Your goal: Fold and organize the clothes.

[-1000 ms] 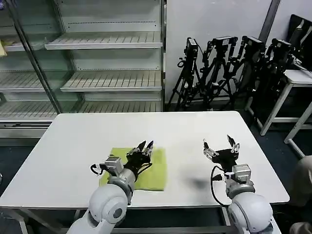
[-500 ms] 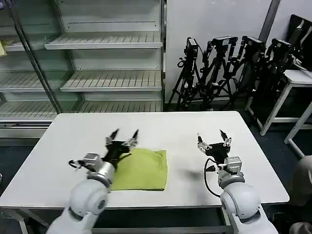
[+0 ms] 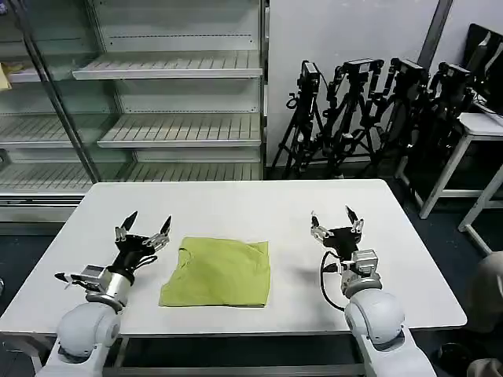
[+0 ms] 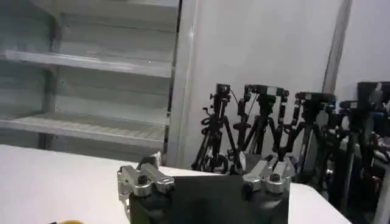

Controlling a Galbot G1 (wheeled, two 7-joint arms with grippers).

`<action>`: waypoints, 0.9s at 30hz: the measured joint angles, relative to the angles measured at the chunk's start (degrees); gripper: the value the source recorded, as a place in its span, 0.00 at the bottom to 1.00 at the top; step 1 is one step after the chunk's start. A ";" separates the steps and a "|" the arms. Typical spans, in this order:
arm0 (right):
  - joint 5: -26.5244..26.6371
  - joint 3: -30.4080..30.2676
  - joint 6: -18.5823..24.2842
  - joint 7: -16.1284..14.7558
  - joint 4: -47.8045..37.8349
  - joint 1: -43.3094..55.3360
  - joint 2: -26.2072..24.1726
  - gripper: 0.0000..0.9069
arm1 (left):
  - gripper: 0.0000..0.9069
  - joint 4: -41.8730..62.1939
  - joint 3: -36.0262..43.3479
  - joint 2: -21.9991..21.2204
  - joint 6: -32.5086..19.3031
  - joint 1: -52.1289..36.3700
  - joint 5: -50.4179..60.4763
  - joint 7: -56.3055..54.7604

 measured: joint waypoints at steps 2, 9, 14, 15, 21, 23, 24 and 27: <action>-0.08 -0.15 0.36 -0.06 -0.43 0.09 0.30 1.00 | 1.00 0.31 -0.86 0.27 -0.67 0.57 0.35 1.22; -1.55 -0.57 1.44 -0.34 -1.08 0.27 0.80 1.00 | 1.00 0.67 -3.09 0.97 -2.46 1.95 1.14 4.11; -3.29 -0.80 2.32 -0.57 -1.73 0.48 0.93 1.00 | 1.00 0.68 -4.41 1.23 -2.93 2.61 1.53 5.61; -3.67 -0.84 2.52 -0.70 -1.77 0.59 0.91 1.00 | 1.00 0.64 -4.51 1.32 -3.00 2.77 1.59 5.85; -5.52 -1.17 3.20 -1.00 -1.79 1.08 0.63 1.00 | 1.00 0.14 -5.18 1.23 -3.45 3.09 1.83 6.77; -5.92 -1.17 3.42 -1.03 -1.79 1.04 0.75 1.00 | 1.00 0.11 -5.52 1.20 -3.79 3.19 1.93 7.05; -6.15 -1.16 3.56 -1.03 -1.77 0.93 0.86 1.00 | 1.00 0.06 -5.69 1.20 -3.92 3.28 1.97 7.20; -6.76 -1.09 3.88 -1.17 -1.74 0.71 1.05 1.00 | 1.00 -0.13 -6.12 1.30 -4.17 3.56 1.99 7.77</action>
